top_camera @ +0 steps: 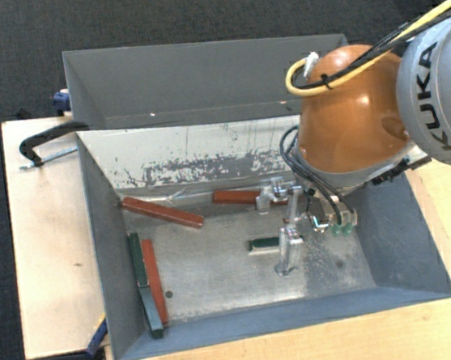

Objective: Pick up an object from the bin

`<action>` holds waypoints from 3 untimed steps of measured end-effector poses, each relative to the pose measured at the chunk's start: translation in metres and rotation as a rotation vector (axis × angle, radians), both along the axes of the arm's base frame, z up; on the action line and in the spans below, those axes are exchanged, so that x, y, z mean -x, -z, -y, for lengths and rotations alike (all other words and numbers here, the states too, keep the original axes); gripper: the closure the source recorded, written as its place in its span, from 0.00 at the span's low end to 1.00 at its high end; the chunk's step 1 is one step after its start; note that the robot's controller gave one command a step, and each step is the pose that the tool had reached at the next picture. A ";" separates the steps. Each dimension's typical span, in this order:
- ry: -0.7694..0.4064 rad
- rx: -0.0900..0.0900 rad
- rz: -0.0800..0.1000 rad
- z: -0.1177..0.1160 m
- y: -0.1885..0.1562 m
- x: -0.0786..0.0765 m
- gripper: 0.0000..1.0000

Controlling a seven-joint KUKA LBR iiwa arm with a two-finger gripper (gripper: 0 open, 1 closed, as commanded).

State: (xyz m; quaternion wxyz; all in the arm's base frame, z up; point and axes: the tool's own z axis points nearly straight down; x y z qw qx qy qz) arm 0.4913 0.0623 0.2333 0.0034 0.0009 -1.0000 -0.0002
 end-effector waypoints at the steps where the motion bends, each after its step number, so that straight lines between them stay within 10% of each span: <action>1: 0.001 -0.001 0.005 0.000 -0.003 -0.001 0.00; 2: 0.002 -0.001 0.007 0.000 -0.003 -0.001 0.00; 3: -0.214 -0.001 0.014 0.010 0.012 -0.034 0.00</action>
Offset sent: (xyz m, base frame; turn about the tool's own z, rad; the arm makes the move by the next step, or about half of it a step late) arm 0.0115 0.0113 0.0169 -0.4981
